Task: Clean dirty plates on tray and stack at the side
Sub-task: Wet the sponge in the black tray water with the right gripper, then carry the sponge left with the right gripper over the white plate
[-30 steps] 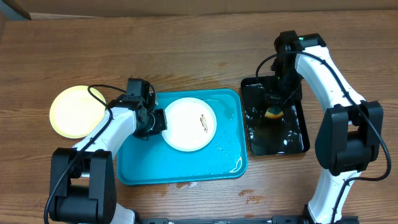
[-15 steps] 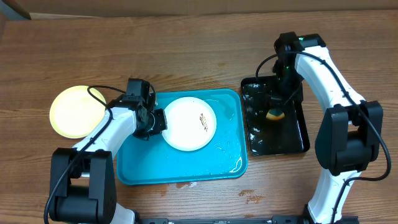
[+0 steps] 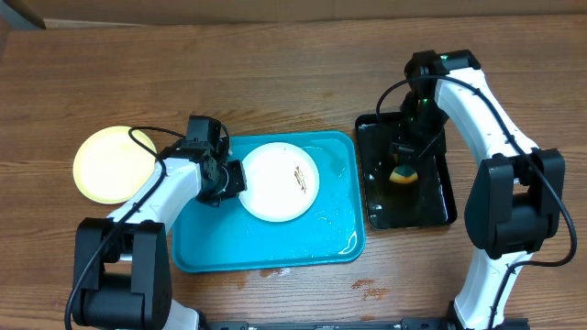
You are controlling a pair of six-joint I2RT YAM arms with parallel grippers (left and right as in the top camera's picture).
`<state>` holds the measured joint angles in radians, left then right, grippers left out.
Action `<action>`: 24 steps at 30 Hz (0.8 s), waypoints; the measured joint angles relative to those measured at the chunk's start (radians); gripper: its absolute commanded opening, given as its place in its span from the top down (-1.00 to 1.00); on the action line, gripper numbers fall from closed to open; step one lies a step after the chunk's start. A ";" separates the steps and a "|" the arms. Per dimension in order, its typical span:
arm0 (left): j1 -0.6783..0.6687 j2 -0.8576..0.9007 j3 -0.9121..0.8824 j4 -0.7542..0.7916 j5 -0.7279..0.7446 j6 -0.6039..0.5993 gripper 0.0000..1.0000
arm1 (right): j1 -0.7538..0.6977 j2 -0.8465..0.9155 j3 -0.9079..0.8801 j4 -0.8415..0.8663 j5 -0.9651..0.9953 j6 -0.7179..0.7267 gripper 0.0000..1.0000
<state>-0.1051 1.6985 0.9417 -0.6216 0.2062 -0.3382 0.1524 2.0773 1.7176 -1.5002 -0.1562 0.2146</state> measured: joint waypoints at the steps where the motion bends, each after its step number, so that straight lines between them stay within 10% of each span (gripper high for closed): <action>1: 0.000 0.000 0.000 0.000 0.000 0.000 0.92 | 0.000 0.000 0.000 -0.003 0.009 0.011 0.93; 24: 0.000 0.000 0.000 0.000 0.000 0.000 0.92 | -0.001 0.000 0.000 -0.036 -0.035 -0.016 0.93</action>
<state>-0.1051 1.6985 0.9417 -0.6212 0.2062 -0.3386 0.1513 2.0773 1.7172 -1.5360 -0.1913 0.1989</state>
